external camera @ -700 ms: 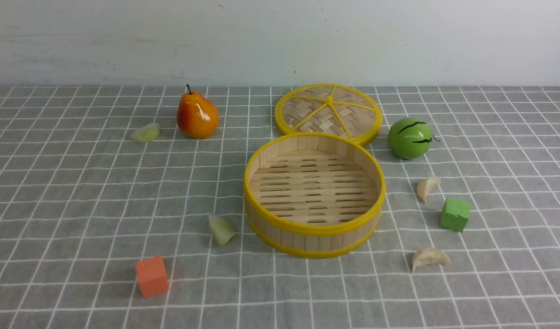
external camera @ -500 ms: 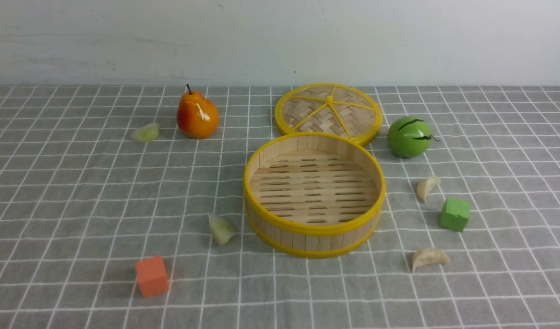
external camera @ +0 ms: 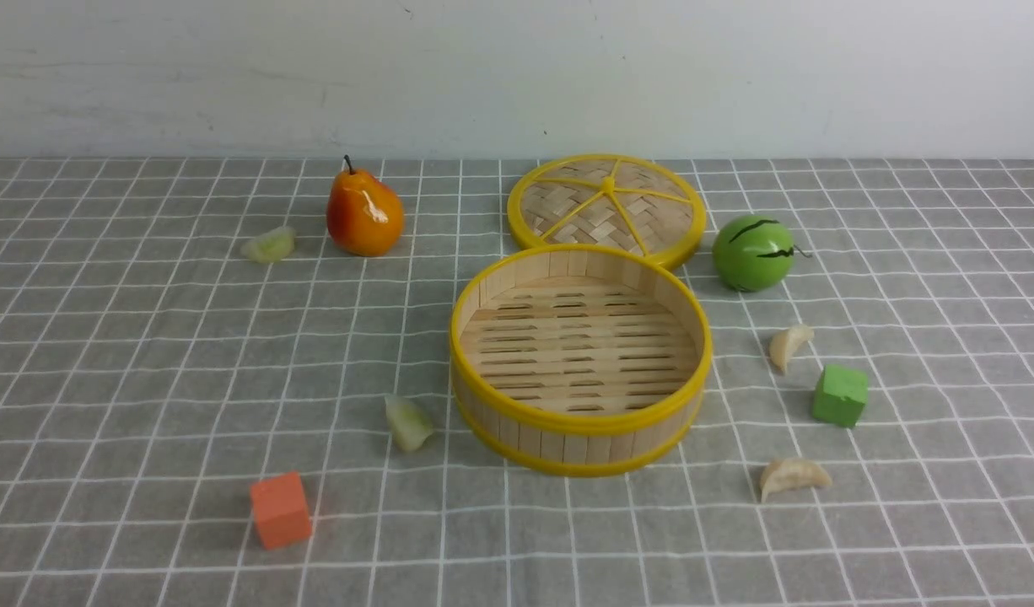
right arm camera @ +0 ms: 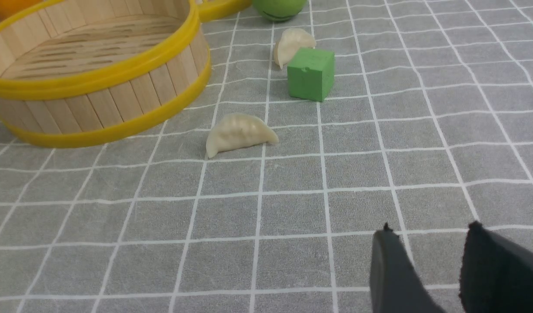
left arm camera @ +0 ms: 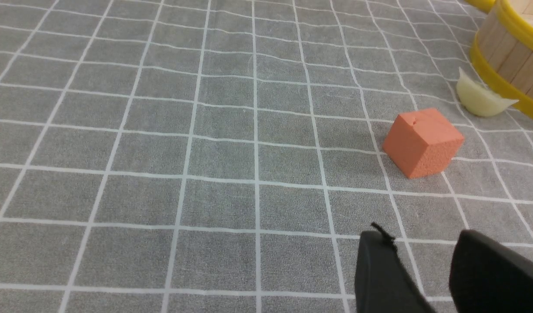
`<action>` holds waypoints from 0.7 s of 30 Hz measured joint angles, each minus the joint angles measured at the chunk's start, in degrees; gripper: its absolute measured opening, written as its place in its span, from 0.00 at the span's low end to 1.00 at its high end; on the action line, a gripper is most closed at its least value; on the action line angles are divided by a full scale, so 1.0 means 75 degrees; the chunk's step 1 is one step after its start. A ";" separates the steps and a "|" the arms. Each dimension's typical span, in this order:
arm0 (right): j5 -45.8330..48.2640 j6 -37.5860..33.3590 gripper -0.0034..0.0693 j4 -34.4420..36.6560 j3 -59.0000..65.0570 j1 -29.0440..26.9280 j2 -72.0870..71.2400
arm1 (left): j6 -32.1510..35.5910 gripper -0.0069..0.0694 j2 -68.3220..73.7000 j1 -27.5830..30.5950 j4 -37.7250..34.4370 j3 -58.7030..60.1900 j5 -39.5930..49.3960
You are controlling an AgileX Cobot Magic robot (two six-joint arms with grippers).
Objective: Put the dumplings into the steamer on the table with the grey tablecloth.
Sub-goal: 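Reach for and grasp a dumpling on the table with the left gripper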
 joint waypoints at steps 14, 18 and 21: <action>0.0000 0.0000 0.38 0.0000 0.0000 0.0000 0.0000 | 0.0000 0.40 0.0000 0.0000 0.0000 0.0000 0.0000; 0.0000 0.0000 0.38 0.0000 0.0000 0.0000 0.0000 | 0.0000 0.40 0.0000 0.0000 0.0000 0.0000 0.0000; 0.0000 0.0000 0.38 0.0000 0.0000 0.0000 0.0000 | 0.0000 0.40 0.0000 0.0000 0.0098 0.0000 -0.0008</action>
